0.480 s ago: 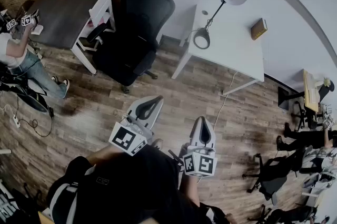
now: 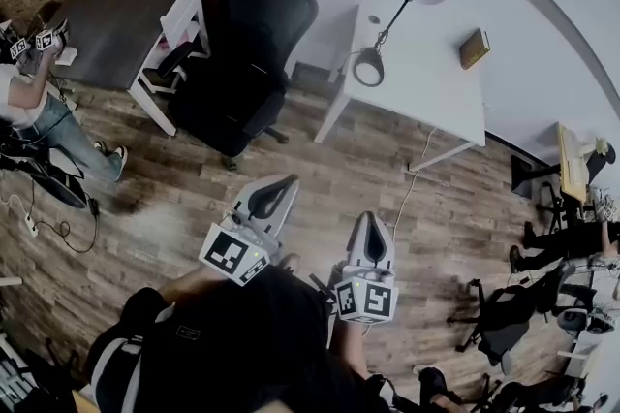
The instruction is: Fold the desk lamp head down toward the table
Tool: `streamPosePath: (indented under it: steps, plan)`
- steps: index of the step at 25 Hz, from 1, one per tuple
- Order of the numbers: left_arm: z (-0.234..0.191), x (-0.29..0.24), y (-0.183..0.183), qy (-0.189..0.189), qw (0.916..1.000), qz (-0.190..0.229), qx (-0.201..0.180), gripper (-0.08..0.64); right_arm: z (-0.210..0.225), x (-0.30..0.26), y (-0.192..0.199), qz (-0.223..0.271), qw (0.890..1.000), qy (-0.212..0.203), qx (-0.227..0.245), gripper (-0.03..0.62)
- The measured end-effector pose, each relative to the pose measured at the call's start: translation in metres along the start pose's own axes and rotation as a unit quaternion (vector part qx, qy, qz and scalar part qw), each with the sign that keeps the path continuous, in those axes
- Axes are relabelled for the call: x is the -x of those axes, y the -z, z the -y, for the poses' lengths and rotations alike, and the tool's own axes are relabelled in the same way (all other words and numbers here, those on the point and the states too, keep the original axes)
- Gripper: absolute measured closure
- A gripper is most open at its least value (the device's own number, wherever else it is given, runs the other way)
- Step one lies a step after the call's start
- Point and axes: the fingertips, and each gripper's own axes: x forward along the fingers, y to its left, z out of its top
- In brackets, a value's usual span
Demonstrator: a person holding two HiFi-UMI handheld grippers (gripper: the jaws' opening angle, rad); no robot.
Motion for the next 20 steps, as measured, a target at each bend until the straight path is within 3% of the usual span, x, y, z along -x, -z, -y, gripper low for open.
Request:
streamPosePath:
  steps: [7,20]
  plan:
    - [0.017,-0.006,0.003,0.000,1.0000,-0.005,0.000,0.532,0.014,0.010,-0.008,0.013,1.000,0.003,-0.009,0.578]
    - [0.072,-0.033,0.016,-0.019,0.9998,-0.003,-0.011,0.534,0.064,0.024,-0.005,0.006,0.999,-0.038,-0.008,0.578]
